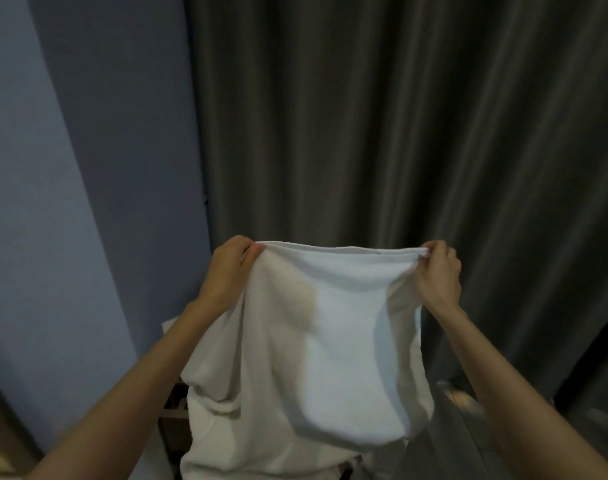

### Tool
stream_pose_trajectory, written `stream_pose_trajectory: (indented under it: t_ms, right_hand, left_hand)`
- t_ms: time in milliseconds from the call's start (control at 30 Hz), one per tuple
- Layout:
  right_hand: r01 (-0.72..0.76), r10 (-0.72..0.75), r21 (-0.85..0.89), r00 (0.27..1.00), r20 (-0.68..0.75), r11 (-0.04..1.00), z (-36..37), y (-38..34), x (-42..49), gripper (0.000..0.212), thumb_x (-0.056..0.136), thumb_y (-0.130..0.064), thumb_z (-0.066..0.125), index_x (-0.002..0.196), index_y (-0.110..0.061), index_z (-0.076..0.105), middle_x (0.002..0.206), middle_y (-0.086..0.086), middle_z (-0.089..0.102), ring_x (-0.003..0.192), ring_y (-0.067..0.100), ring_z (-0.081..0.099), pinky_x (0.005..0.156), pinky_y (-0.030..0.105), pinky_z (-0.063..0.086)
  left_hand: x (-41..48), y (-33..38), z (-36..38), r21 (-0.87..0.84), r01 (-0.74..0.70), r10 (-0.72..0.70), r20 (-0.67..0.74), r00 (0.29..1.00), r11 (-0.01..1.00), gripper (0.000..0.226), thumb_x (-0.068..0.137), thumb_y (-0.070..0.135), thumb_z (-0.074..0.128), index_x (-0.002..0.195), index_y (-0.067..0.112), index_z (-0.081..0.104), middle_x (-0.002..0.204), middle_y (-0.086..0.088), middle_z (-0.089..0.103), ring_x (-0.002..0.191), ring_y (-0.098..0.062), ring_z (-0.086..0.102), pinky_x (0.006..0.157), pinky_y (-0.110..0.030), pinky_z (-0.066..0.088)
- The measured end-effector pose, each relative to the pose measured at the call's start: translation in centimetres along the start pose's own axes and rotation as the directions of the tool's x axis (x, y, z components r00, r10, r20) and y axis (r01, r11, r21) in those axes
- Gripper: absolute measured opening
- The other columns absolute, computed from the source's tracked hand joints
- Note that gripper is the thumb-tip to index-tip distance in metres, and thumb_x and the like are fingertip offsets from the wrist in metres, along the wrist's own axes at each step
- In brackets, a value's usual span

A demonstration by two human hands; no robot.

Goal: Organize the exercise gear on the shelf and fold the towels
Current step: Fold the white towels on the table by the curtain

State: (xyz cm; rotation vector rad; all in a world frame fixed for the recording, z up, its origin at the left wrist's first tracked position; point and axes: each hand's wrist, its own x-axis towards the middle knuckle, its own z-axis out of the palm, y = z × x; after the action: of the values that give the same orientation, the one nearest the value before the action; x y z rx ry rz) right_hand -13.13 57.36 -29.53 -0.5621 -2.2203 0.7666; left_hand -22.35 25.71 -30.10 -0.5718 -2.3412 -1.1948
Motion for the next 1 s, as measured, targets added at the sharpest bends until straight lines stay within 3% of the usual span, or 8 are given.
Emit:
stream_pose_trajectory:
  t_ms: [100, 200, 300, 400, 467, 600, 867, 1000]
  right_hand:
    - [-0.023, 0.023, -0.123, 1.0, -0.002, 0.992, 0.5, -0.1, -1.1, 0.025, 0.091, -0.007, 0.053, 0.116, -0.007, 0.053, 0.133, 0.02, 0.042, 0.121, 0.038, 0.034, 0.095, 0.043, 0.035]
    - [0.154, -0.143, -0.218, 0.988, 0.065, 0.964, 0.9, -1.6, -2.7, 0.032, 0.086, -0.008, 0.058, 0.117, -0.013, 0.057, 0.142, 0.011, 0.04, 0.132, 0.032, 0.029, 0.112, 0.048, 0.022]
    - [0.394, -0.397, 0.068, 0.876, 0.273, 0.916, 1.8, -5.1, -4.6, 0.045, 0.085, -0.02, 0.064, 0.129, -0.018, 0.053, 0.147, 0.003, 0.04, 0.136, 0.024, 0.028, 0.115, 0.052, 0.015]
    - [0.442, -0.487, 0.209, 0.738, 0.467, 0.872, 3.3, -8.4, -6.0, 0.073, 0.085, -0.044, 0.065, 0.146, -0.022, 0.032, 0.151, -0.002, 0.034, 0.14, 0.016, 0.023, 0.118, 0.046, 0.009]
    - [0.416, -0.476, 0.237, 0.707, 0.523, 0.878, 3.9, -9.4, -6.0, 0.069, 0.087, -0.039, 0.065, 0.146, -0.021, 0.035, 0.147, -0.002, 0.042, 0.137, 0.015, 0.034, 0.117, 0.044, 0.018]
    - [0.418, -0.498, 0.274, 0.677, 0.542, 0.866, 4.1, -10.0, -5.8, 0.037, 0.088, -0.032, 0.063, 0.125, -0.027, 0.06, 0.119, -0.008, 0.066, 0.111, 0.009, 0.059, 0.096, 0.038, 0.047]
    - [0.44, -0.529, 0.294, 0.681, 0.506, 0.848, 3.6, -10.4, -6.4, 0.026, 0.098, -0.031, 0.05, 0.117, -0.025, 0.068, 0.109, -0.006, 0.071, 0.099, 0.008, 0.064, 0.089, 0.037, 0.05]
    - [0.384, -0.514, 0.343, 0.683, 0.519, 0.857, 3.6, -10.1, -6.5, 0.026, 0.1, -0.023, 0.047, 0.113, -0.017, 0.068, 0.105, -0.003, 0.07, 0.097, 0.008, 0.063, 0.09, 0.033, 0.049]
  left_hand:
    - [-0.8, 1.2, 0.4, 0.023, -0.073, 0.073, 0.002, 0.997, 0.997, 0.023, 0.098, 0.024, 0.047, 0.083, 0.012, 0.058, 0.084, -0.001, 0.057, 0.077, -0.014, 0.053, 0.072, -0.026, 0.039]
    - [-1.6, 2.4, 0.7, 0.059, -0.164, 0.163, 0.027, 0.986, 0.985, 0.022, 0.099, 0.019, 0.047, 0.082, 0.008, 0.055, 0.086, -0.004, 0.055, 0.081, -0.017, 0.051, 0.078, -0.029, 0.04]
    - [-2.3, 3.7, 1.0, 0.08, -0.246, 0.24, 0.075, 0.968, 0.966, 0.017, 0.099, 0.015, 0.048, 0.083, 0.01, 0.053, 0.088, -0.004, 0.053, 0.084, -0.019, 0.051, 0.082, -0.029, 0.04]
    - [-3.0, 4.8, 1.1, 0.118, -0.341, 0.33, 0.103, 0.938, 0.933, 0.016, 0.096, 0.008, 0.051, 0.087, 0.0, 0.06, 0.091, -0.014, 0.059, 0.088, -0.027, 0.056, 0.084, -0.03, 0.04]
    - [-3.3, 5.0, 0.8, 0.144, -0.422, 0.404, 0.139, 0.904, 0.895, 0.013, 0.094, 0.003, 0.053, 0.089, -0.004, 0.063, 0.091, -0.018, 0.061, 0.088, -0.03, 0.059, 0.084, -0.03, 0.04]
    - [-3.6, 4.7, -0.3, 0.153, -0.486, 0.458, 0.188, 0.869, 0.86, 0.014, 0.094, 0.003, 0.053, 0.097, -0.003, 0.065, 0.098, -0.018, 0.062, 0.092, -0.029, 0.059, 0.086, -0.028, 0.04]
    - [-3.9, 4.8, -1.0, 0.169, -0.502, 0.465, 0.214, 0.859, 0.848, 0.019, 0.094, 0.008, 0.052, 0.104, -0.001, 0.065, 0.106, -0.018, 0.062, 0.098, -0.029, 0.058, 0.088, -0.034, 0.045]
    - [-4.0, 5.3, -0.9, 0.15, -0.46, 0.417, 0.245, 0.875, 0.875, 0.021, 0.095, 0.011, 0.052, 0.108, -0.002, 0.063, 0.111, -0.018, 0.06, 0.103, -0.027, 0.055, 0.092, -0.027, 0.039]
